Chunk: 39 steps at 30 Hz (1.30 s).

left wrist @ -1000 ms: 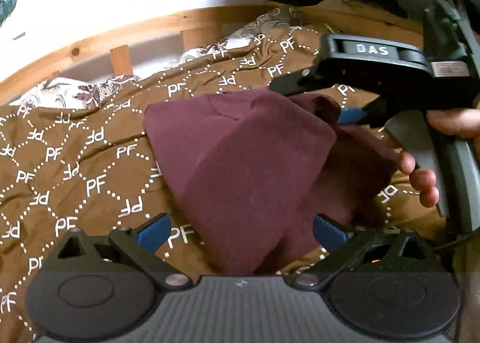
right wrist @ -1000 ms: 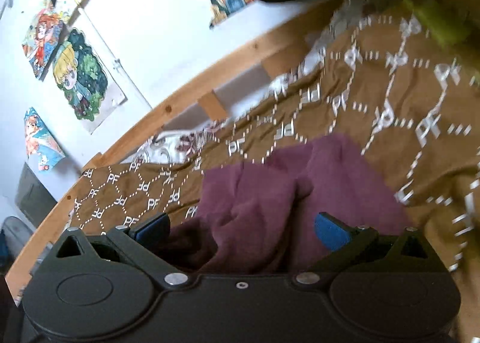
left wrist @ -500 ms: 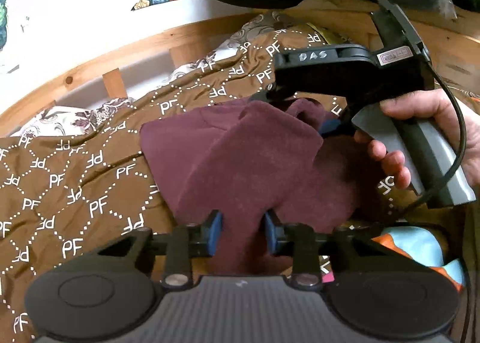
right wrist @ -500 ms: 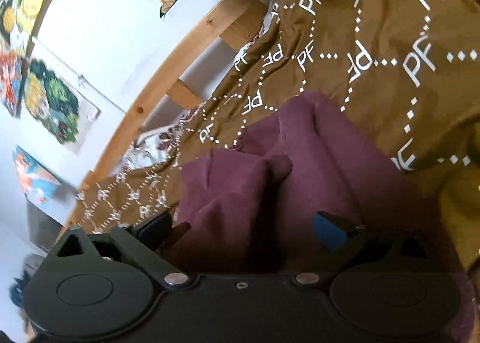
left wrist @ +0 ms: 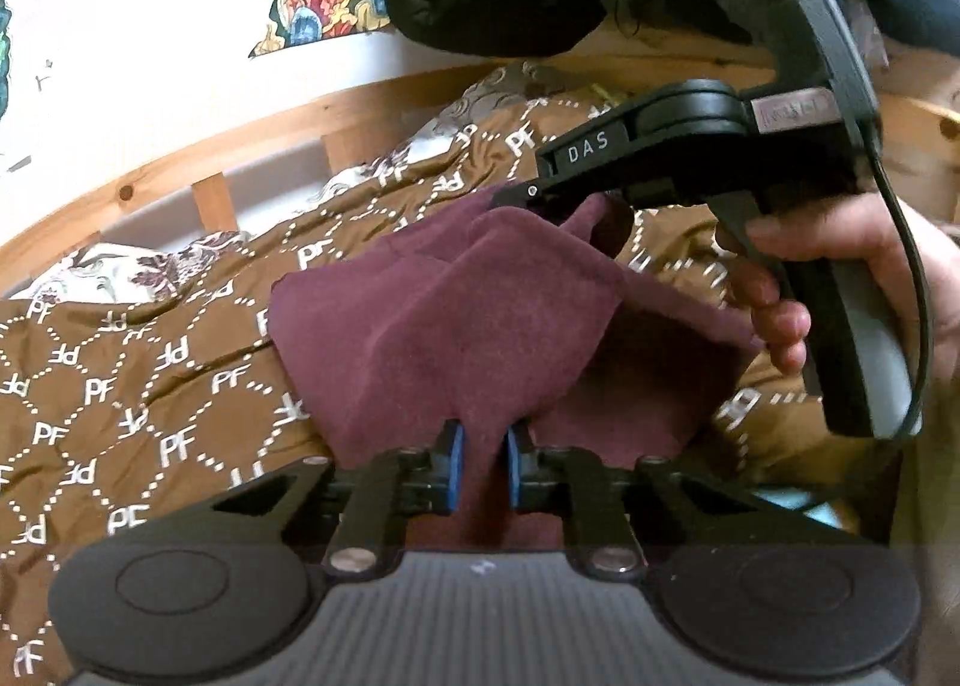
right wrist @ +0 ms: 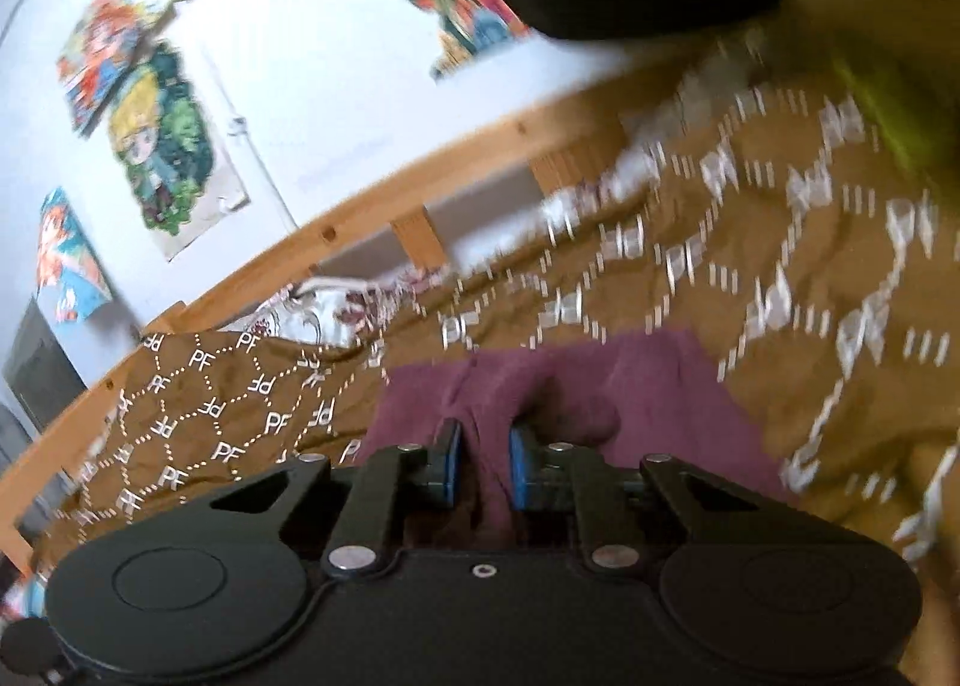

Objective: Fold small clothes
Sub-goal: 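Lay the folded shirt down and open both tools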

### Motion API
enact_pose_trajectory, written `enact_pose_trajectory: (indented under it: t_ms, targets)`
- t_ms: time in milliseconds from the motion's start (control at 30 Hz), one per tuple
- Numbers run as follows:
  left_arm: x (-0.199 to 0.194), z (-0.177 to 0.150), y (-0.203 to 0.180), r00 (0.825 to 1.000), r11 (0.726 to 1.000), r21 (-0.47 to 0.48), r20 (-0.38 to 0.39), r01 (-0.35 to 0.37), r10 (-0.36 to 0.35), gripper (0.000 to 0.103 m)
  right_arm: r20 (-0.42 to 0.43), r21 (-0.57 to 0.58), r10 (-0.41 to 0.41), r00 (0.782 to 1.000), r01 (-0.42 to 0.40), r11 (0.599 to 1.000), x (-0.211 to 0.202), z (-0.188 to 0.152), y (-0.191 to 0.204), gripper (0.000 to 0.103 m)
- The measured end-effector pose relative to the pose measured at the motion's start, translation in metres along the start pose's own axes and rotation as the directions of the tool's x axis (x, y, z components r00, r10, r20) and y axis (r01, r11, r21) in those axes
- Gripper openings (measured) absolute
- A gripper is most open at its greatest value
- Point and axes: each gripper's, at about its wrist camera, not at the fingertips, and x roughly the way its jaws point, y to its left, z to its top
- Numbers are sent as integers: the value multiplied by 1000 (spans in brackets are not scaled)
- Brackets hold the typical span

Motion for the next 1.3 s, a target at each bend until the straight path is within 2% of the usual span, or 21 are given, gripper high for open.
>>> enact_pose_trajectory:
  t_ms: [133, 300, 367, 500, 533, 600, 633, 667, 733, 800, 867, 933, 967, 1033, 1100, 1200, 1300]
  targets:
    - [6, 10, -14, 999, 999, 10, 5, 39, -39, 15, 70, -100, -59, 996, 66, 993, -20, 8, 5, 15]
    - [16, 11, -28, 995, 995, 6, -20, 101, -101, 15, 76, -71, -166, 983, 171, 983, -40, 13, -10, 15]
    - [21, 7, -29, 992, 993, -12, -44, 119, -119, 16, 52, -67, -216, 975, 219, 973, -40, 13, -15, 15]
    - [23, 2, -16, 985, 985, -80, -64, 155, -160, 20, -65, -43, -280, 958, 277, 960, -29, 6, -28, 15]
    - [21, 1, -12, 983, 980, -105, -62, 168, -176, 25, -79, -40, -282, 956, 280, 959, -28, 5, -29, 16]
    - [19, -1, -3, 977, 969, -156, -59, 192, -204, 46, -80, -42, -290, 954, 287, 957, -26, 5, -29, 18]
    - [16, -2, 1, 976, 963, -179, -53, 200, -213, 64, -79, -43, -293, 953, 291, 956, -27, 4, -29, 21]
    - [12, -3, 5, 975, 958, -200, -41, 205, -217, 75, -80, -43, -304, 949, 301, 953, -27, 3, -30, 22]
    - [4, -3, 10, 974, 951, -226, -24, 213, -224, 83, -85, -35, -323, 942, 322, 946, -28, 1, -33, 32]
    - [-2, -2, 16, 975, 945, -248, -14, 211, -221, 91, -82, -20, -337, 938, 336, 942, -30, 1, -34, 37]
    - [-7, -2, 26, 979, 937, -292, -4, 192, -203, 100, -72, 0, -342, 937, 343, 939, -33, 2, -36, 48]
    - [-10, -3, 36, 984, 925, -339, 4, 170, -180, 102, -55, 26, -343, 938, 344, 939, -39, 3, -37, 69]
    - [-11, -4, 42, 986, 916, -370, 4, 155, -165, 102, -47, 41, -337, 940, 339, 940, -41, 4, -38, 73]
    - [-7, -5, 54, 989, 900, -416, -8, 129, -146, 102, -36, 73, -325, 945, 327, 942, -46, 3, -37, 93]
    - [-3, -8, 66, 991, 874, -474, -19, 108, -133, 102, -25, 92, -316, 948, 317, 944, -51, 1, -32, 102]
    - [5, -14, 81, 989, 832, -546, -37, 100, -143, 102, -38, 76, -306, 951, 308, 948, -54, -2, -23, 102]
    - [16, -21, 92, 985, 797, -599, -76, 78, -154, 102, -79, 17, -340, 937, 342, 939, -51, -7, -10, 102]
